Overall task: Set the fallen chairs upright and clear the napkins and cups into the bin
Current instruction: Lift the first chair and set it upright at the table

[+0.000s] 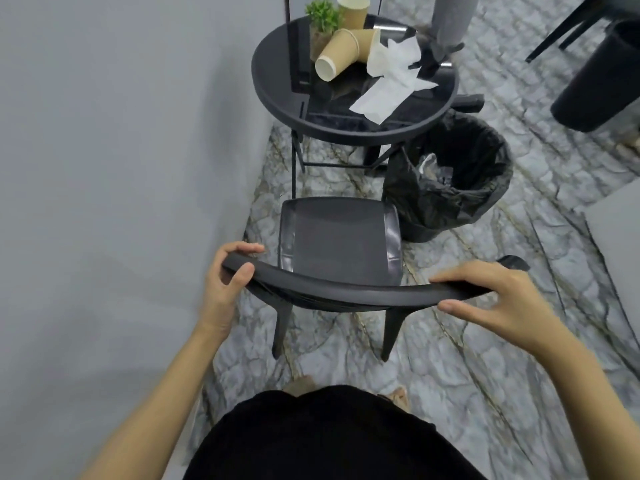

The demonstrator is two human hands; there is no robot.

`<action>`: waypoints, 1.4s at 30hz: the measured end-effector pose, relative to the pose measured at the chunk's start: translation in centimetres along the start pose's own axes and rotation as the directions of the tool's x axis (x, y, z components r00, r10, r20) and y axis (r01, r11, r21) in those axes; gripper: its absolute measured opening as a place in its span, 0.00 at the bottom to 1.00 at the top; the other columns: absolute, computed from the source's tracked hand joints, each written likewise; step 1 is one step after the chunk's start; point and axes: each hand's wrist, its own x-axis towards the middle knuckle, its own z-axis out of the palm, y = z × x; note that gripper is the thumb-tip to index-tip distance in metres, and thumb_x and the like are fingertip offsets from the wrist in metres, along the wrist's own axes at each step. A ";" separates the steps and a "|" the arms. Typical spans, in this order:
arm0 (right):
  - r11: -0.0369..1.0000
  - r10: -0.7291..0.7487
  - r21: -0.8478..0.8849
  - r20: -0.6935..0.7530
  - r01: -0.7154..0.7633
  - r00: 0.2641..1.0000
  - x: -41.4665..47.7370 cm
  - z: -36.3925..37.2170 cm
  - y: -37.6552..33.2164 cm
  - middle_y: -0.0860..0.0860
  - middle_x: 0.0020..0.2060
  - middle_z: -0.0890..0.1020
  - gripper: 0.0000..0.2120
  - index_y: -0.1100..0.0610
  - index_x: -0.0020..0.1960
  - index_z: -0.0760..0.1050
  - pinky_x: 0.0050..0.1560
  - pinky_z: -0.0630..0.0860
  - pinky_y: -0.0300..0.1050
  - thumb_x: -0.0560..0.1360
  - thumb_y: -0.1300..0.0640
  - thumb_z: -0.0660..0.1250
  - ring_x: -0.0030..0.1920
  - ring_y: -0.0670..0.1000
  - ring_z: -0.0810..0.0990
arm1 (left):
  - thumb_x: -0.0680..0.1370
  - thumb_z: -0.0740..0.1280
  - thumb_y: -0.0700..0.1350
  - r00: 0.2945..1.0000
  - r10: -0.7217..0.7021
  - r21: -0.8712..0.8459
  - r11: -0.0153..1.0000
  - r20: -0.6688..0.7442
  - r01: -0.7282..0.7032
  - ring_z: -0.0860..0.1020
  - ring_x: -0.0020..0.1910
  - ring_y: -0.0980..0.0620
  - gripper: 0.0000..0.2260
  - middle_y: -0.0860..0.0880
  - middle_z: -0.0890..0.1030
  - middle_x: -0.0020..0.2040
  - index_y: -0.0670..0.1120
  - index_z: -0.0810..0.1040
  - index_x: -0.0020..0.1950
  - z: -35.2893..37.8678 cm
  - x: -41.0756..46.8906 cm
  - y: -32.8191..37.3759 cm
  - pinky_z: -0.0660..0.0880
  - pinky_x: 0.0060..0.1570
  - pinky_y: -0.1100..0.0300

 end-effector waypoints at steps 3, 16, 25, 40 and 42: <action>0.999 0.027 0.023 -0.105 -0.025 0.994 -0.7 -1.1 2.6 0.36 0.51 0.79 0.20 0.39 0.47 0.77 0.53 0.69 0.38 0.64 0.28 0.62 0.49 0.37 0.77 | 0.67 0.68 0.57 1.000 -0.014 -0.028 1.000 0.005 0.014 0.77 0.50 0.62 0.19 0.58 0.83 0.47 0.49 0.72 0.52 0.0 0.0 0.1 0.73 0.51 0.72; 0.937 0.121 0.346 -0.175 -0.054 0.977 -0.5 -1.1 8.9 0.46 0.44 0.81 0.21 0.45 0.43 0.79 0.51 0.71 0.39 0.59 0.31 0.70 0.49 0.52 0.77 | 0.58 0.71 0.69 0.995 -0.096 -0.047 0.994 -0.008 0.096 0.78 0.50 0.63 0.30 0.60 0.84 0.45 0.47 0.73 0.46 0.3 0.3 0.5 0.73 0.49 0.74; 0.671 0.293 0.740 -0.199 -0.053 0.935 0.0 2.9 11.6 0.46 0.44 0.80 0.32 0.51 0.49 0.75 0.48 0.73 0.48 0.56 0.29 0.71 0.47 0.52 0.77 | 0.62 0.65 0.53 0.993 -0.116 -0.065 0.991 0.004 0.116 0.77 0.43 0.63 0.14 0.60 0.81 0.38 0.46 0.72 0.42 -0.2 1.1 0.7 0.72 0.44 0.71; 0.495 0.398 0.865 -0.314 0.087 0.862 10.3 -2.5 10.8 0.50 0.44 0.74 0.31 0.54 0.50 0.70 0.52 0.73 0.40 0.58 0.35 0.74 0.47 0.47 0.75 | 0.60 0.65 0.54 0.985 -0.092 -0.208 0.976 -0.144 0.061 0.73 0.35 0.57 0.14 0.58 0.77 0.30 0.46 0.72 0.38 3.3 12.6 5.6 0.69 0.36 0.66; 0.478 0.412 0.872 -0.328 0.105 0.850 10.2 -3.0 11.1 0.51 0.43 0.74 0.31 0.55 0.49 0.70 0.51 0.72 0.41 0.58 0.35 0.73 0.47 0.48 0.74 | 0.60 0.66 0.54 0.988 -0.084 -0.203 0.977 -0.132 0.056 0.71 0.35 0.56 0.14 0.57 0.76 0.30 0.46 0.72 0.38 4.0 13.3 6.0 0.69 0.35 0.66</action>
